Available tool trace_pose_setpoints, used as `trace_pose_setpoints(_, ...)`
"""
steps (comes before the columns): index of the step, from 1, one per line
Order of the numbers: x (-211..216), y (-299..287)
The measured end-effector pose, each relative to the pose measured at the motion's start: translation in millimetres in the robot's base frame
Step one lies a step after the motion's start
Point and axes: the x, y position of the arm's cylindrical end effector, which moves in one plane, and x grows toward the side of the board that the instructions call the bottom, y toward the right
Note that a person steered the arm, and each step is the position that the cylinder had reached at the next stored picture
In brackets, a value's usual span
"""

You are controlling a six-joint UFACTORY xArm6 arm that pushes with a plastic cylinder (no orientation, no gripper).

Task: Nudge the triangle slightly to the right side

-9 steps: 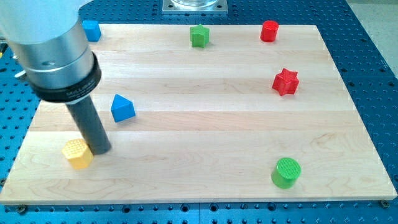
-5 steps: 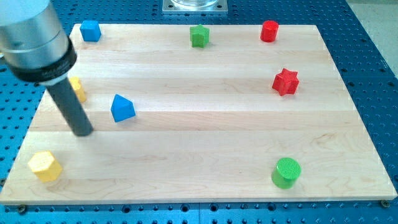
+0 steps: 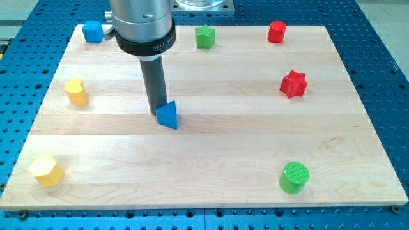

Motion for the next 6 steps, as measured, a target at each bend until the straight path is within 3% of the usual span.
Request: trace_pose_setpoints(6,0.0,15.0)
